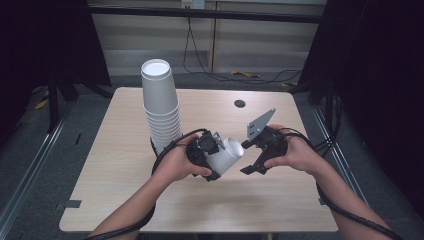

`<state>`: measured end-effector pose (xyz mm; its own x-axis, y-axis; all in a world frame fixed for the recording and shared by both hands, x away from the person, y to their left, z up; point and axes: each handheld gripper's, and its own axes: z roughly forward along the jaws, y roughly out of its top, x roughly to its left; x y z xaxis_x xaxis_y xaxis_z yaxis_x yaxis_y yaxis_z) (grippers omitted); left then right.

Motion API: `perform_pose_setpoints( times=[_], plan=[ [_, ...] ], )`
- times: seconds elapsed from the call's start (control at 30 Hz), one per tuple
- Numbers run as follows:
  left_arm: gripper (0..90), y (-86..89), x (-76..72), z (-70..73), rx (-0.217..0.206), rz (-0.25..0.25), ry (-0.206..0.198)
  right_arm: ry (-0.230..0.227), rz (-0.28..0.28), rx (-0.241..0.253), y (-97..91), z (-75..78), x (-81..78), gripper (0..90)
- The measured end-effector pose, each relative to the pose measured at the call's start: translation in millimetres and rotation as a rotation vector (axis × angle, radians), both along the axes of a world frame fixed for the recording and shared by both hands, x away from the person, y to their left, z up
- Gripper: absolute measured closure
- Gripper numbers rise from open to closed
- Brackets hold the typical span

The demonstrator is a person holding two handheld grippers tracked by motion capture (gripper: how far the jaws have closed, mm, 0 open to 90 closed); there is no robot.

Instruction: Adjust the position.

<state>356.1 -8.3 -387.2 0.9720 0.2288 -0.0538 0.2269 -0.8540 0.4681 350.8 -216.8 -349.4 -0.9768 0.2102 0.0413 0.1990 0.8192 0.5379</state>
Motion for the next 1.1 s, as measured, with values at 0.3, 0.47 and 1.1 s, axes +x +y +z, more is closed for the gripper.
perform_pose_setpoints(
  times=[0.3, 0.47, 1.1],
  plan=[
    [15.6, -7.9, -2.2, -3.3, 0.027, -0.031, -0.010, 0.022, 0.020, -0.017, 11.3, -0.1, 1.6, 14.9],
    [15.6, -11.6, -4.3, -4.7, 0.042, -0.042, -0.016, 0.035, 0.029, -0.030, 15.3, -2.2, 4.0, 16.7],
    [15.5, -20.2, -6.6, -5.2, 0.071, -0.096, 0.009, 0.093, 0.041, -0.079, 24.8, -6.6, 4.8, 21.3]
  ],
)
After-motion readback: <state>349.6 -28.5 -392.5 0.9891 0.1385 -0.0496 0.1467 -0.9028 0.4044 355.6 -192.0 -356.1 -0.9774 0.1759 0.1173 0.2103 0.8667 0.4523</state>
